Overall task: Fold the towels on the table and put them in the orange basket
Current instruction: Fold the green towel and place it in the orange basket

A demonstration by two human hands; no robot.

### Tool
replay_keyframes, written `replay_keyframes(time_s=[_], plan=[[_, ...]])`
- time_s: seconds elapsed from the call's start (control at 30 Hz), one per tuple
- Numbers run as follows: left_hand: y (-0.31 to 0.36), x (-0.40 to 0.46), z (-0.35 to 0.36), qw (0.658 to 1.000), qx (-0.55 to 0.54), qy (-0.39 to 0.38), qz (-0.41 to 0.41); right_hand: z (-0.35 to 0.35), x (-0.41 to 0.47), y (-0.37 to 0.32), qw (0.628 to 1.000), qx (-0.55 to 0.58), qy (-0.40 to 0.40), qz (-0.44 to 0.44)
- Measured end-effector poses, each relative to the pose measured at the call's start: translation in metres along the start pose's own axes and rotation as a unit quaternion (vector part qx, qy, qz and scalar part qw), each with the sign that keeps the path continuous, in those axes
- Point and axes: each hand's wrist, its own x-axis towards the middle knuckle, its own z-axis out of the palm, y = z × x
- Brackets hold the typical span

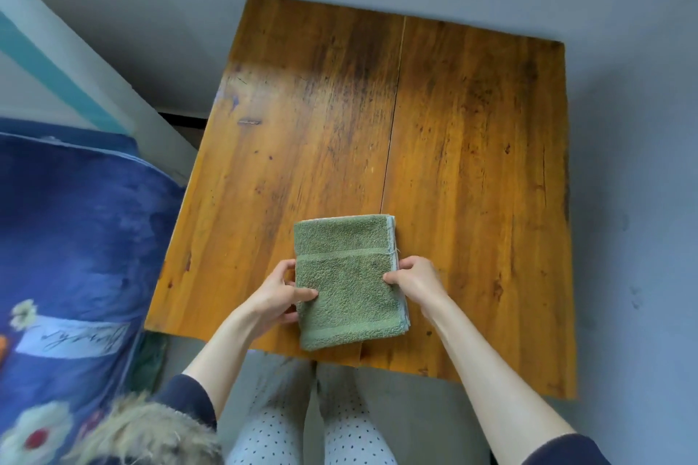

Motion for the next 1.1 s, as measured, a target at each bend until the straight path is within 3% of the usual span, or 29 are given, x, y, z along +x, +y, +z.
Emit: replay_keyframes(time_s=[0.17, 0.37, 0.67, 1.1], plan=[[-0.029, -0.024, -0.014, 0.996, -0.094, -0.008, -0.003, 0.015, -0.023, 0.0, 0.998, 0.037, -0.048, -0.021], [-0.072, -0.076, -0.049, 0.992, -0.124, 0.013, 0.038, 0.045, -0.07, -0.015, 0.988, 0.01, -0.13, -0.082], [-0.148, -0.185, -0.158, 0.971, -0.19, 0.089, 0.112, 0.151, -0.166, -0.067, 0.956, -0.026, -0.257, -0.143], [-0.273, -0.322, -0.298, 0.871, -0.39, 0.248, 0.164, 0.371, -0.3, -0.15, 0.862, -0.186, -0.402, -0.246]])
